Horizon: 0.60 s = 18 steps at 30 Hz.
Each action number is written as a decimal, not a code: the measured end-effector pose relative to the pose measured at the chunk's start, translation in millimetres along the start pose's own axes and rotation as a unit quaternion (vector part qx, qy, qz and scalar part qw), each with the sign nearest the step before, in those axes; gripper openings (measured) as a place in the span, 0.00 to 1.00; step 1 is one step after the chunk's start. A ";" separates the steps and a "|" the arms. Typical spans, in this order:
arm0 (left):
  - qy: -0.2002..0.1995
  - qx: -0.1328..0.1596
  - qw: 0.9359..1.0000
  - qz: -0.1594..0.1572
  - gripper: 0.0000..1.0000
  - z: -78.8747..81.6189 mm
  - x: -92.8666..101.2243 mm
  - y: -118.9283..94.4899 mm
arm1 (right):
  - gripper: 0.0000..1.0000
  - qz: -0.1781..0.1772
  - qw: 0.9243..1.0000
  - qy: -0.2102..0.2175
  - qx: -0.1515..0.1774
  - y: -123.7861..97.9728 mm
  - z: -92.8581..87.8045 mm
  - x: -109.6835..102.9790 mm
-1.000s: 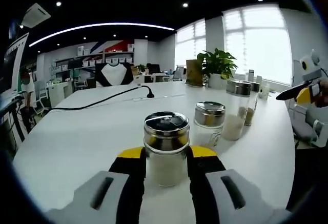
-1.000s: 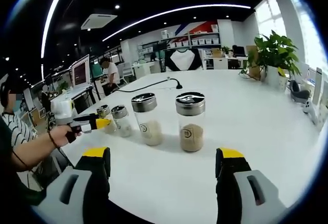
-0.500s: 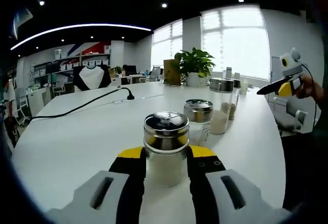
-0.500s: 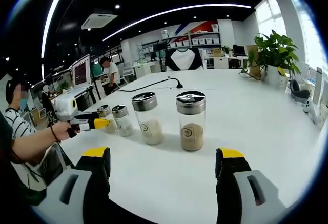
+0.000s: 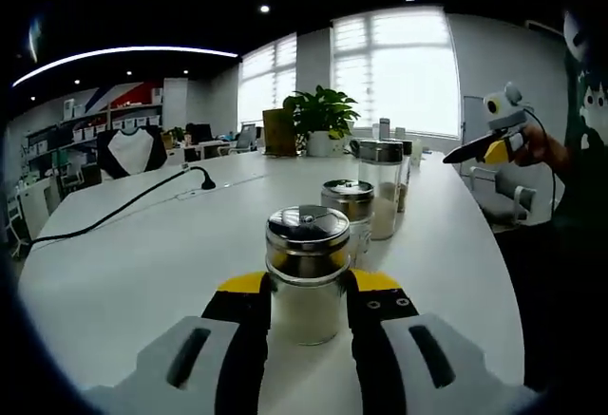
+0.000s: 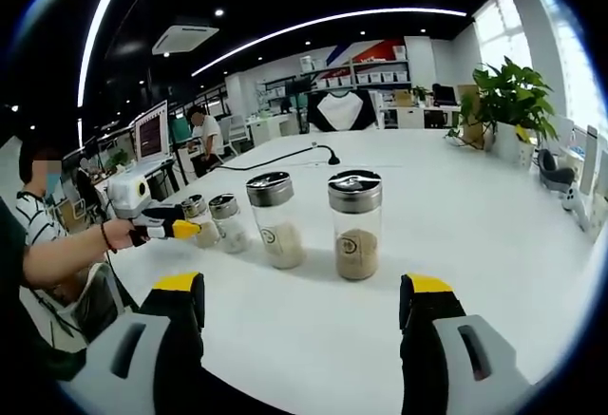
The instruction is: Rotate the seasoning bottle until the label or dispensing opening points toward the visible target arrow and the bottle remains upright within the marked orientation range
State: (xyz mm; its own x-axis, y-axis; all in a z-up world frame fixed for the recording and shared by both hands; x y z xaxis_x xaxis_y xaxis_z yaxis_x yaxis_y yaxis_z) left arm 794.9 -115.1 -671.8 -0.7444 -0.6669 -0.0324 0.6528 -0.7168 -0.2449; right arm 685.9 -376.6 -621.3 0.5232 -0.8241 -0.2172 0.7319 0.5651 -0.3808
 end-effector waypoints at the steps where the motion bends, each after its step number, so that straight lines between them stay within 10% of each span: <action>1: 0.000 0.000 1.000 -0.004 0.33 0.1 -0.2 0.1 | 0.86 0.000 1.000 0.000 0.000 -0.1 0.0 0.3; 18: 0.036 -0.019 0.997 -0.069 0.33 -0.4 -3.1 2.0 | 0.86 0.000 1.000 -0.001 0.002 -1.2 4.3 -0.4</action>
Point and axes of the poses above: the point that each gripper's makers call its tool centre point, and the gripper's own axes: y roughly forward along the fingers, x roughly to its right, z roughly out of its top, the point moved 2 cm from there along -y, roughly backward along the fingers, and after that the axes turned 9 degrees about z, right-handed, at the moved point
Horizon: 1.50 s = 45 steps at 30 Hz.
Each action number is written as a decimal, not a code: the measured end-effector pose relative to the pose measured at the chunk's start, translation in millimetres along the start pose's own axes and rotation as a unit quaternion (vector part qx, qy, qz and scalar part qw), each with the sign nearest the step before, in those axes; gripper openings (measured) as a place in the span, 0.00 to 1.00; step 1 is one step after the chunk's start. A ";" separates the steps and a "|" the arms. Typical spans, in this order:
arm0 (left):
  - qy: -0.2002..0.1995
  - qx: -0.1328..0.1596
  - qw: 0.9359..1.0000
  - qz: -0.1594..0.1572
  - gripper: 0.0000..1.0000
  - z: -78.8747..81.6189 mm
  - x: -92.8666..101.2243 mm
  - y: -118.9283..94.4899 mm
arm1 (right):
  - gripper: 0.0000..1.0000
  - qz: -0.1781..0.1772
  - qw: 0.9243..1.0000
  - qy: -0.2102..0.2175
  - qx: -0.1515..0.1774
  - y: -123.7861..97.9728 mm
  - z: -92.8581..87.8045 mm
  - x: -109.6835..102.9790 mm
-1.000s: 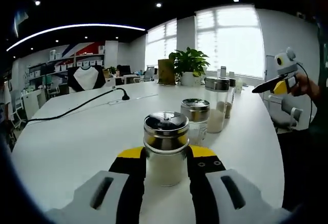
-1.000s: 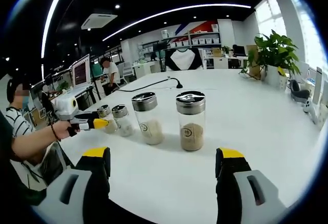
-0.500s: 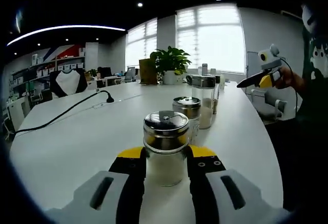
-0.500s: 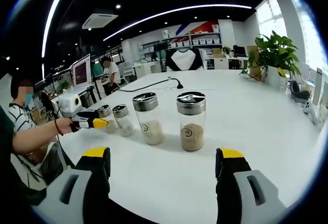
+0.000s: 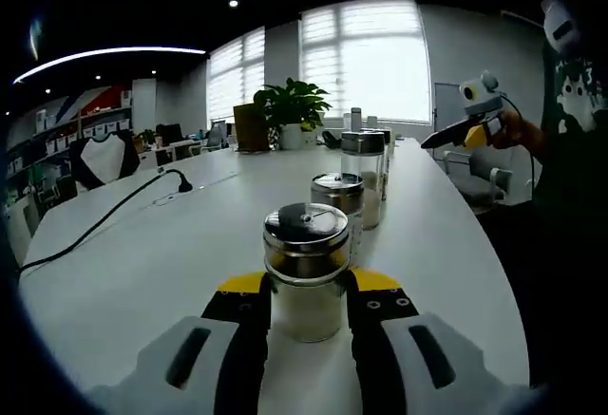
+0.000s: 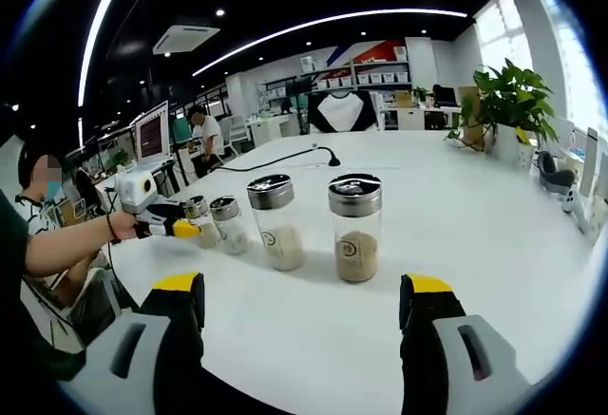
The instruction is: Rotate the seasoning bottle until the label or dispensing opening points toward the visible target arrow and the bottle remains upright within the marked orientation range
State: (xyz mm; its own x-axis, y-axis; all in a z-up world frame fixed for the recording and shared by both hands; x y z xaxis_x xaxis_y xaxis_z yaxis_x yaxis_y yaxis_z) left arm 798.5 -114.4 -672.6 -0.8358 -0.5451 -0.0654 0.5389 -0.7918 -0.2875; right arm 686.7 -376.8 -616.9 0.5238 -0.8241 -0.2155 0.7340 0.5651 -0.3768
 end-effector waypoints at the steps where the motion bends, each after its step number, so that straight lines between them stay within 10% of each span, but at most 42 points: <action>1: 0.002 -0.002 1.000 -0.003 0.33 0.2 0.1 0.1 | 0.86 0.001 1.000 0.000 0.000 0.2 0.1 0.1; 15: -0.015 -0.006 1.000 -0.012 0.34 -1.6 0.0 -1.2 | 0.86 0.003 1.000 -0.003 -0.002 0.5 2.0 -0.2; 19: -0.025 0.024 0.999 0.021 0.54 8.3 -6.0 -5.5 | 0.86 0.005 1.000 0.002 -0.002 1.2 1.8 0.3; 26: -0.039 0.008 0.997 0.071 0.53 2.8 2.1 -14.2 | 0.86 0.010 1.000 0.007 0.000 1.4 4.6 0.9; 37: -0.115 -0.020 0.969 0.219 0.54 -12.9 7.3 -27.4 | 0.85 0.011 1.000 0.008 -0.002 1.8 5.2 1.2; 45: -0.196 0.012 0.925 0.326 0.55 -10.7 -0.7 -31.4 | 0.85 0.011 1.000 0.000 -0.005 2.4 8.1 0.9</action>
Point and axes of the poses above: the point that each gripper's makers call its tool centre point, and the gripper's own axes: y roughly forward along the fingers, x roughly to its right, z roughly out of its top, the point moved 2 cm from there along -y, roughly backward along the fingers, and after that the axes turned 9 degrees about z, right-handed, at the moved point
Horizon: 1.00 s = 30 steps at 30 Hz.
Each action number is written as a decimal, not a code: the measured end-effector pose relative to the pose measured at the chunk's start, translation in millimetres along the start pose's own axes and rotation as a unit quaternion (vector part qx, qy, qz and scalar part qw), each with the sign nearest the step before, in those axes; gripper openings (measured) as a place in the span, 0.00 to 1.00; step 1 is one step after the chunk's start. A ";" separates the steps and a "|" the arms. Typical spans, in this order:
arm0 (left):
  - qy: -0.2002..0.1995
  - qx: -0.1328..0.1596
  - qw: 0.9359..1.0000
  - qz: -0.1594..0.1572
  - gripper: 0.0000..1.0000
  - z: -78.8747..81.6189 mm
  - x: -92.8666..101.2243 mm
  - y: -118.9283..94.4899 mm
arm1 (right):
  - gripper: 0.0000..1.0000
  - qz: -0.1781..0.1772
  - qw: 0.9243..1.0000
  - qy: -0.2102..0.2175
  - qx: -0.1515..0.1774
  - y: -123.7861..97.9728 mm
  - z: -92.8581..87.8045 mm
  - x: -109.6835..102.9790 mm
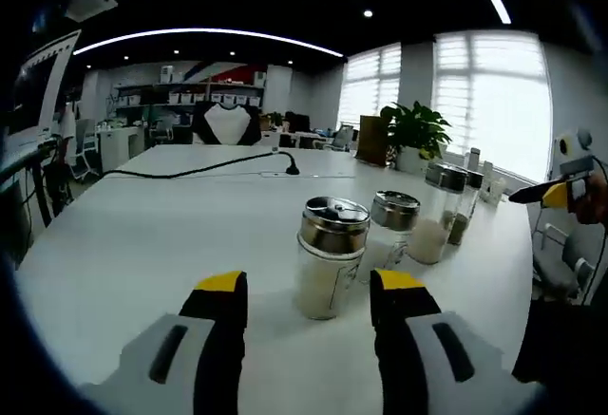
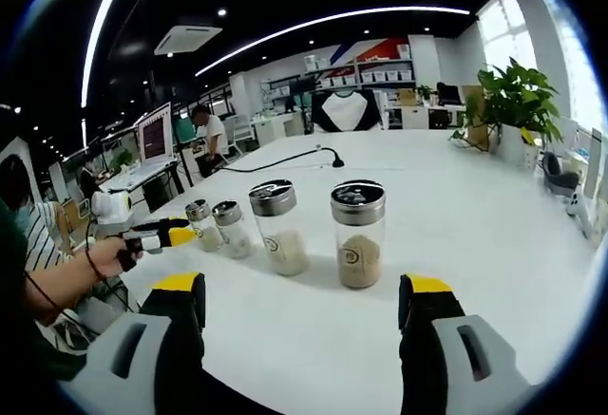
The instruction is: Rotate the seasoning bottle until the label or dispensing opening points toward the visible target arrow and the bottle remains upright within the marked orientation range
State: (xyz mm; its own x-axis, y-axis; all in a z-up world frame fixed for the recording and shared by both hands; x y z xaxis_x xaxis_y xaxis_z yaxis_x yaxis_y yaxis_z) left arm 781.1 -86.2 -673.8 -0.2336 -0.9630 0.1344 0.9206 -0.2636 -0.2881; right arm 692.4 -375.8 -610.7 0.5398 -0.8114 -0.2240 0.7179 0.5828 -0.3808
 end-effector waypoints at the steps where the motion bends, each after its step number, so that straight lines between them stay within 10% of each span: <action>1: -0.003 0.001 1.000 0.002 0.56 -0.8 1.0 1.2 | 0.85 0.000 1.000 0.000 0.000 0.0 0.1 0.1; 30: 0.028 0.005 0.990 0.138 0.41 9.4 17.0 21.1 | 0.84 0.007 1.000 0.008 -0.009 4.5 -7.7 -1.4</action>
Point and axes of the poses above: the point that each gripper's makers call its tool centre point, and the gripper's own axes: y roughly forward along the fingers, x roughly to its right, z roughly out of its top, the point moved 2 cm from there along -y, roughly backward along the fingers, and after that the axes turned 9 degrees about z, right-handed, at the moved point
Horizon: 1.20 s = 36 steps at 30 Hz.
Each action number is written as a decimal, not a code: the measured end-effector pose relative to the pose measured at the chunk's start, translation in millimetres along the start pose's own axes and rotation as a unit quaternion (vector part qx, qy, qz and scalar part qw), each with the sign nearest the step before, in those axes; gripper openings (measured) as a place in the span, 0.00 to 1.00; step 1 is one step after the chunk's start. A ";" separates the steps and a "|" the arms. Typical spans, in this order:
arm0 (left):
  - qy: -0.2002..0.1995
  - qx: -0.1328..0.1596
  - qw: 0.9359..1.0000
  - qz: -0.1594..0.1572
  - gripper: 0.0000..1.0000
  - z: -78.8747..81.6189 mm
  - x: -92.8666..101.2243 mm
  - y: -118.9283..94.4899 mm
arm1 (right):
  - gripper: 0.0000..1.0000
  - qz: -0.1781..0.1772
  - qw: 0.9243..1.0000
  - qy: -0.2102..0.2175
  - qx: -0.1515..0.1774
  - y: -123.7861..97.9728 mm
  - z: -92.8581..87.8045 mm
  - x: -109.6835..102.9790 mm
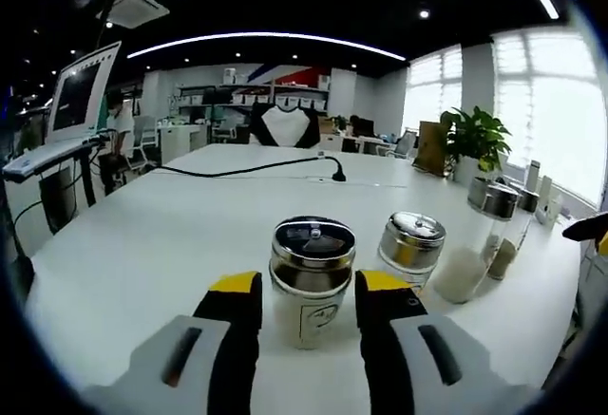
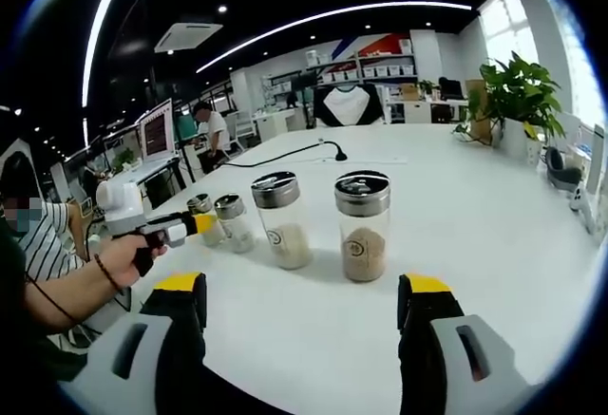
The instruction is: Rotate the seasoning bottle until the label or dispensing opening points toward the visible target arrow and the bottle remains upright within the marked orientation range
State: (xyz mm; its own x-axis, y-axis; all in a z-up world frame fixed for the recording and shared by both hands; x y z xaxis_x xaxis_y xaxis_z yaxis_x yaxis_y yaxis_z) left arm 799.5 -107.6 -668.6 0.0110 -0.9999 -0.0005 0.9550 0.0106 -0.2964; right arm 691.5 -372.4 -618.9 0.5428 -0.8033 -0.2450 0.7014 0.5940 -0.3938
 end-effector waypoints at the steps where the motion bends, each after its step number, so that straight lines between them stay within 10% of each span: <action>1: 0.003 0.002 1.000 -0.001 0.39 0.1 1.6 0.8 | 0.84 -0.001 1.000 0.000 0.001 -0.6 0.3 0.1; 36: 0.021 0.019 0.997 -0.070 0.33 1.2 1.9 7.5 | 0.83 -0.010 1.000 0.016 0.003 -2.5 -12.3 0.7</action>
State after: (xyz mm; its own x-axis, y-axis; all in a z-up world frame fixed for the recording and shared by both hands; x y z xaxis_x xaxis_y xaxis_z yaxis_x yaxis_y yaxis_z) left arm 807.0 -109.4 -669.7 -0.1360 -0.9907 -0.0027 0.9569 -0.1306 -0.2593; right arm 684.4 -375.0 -629.0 0.5139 -0.8159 -0.2650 0.7149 0.5780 -0.3935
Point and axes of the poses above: the point that each gripper's makers call its tool centre point, and the gripper's own axes: y roughly forward along the fingers, x roughly to its right, z roughly out of its top, the point moved 2 cm from there along -y, roughly backward along the fingers, and after that the axes turned 9 degrees about z, right-handed, at the moved point
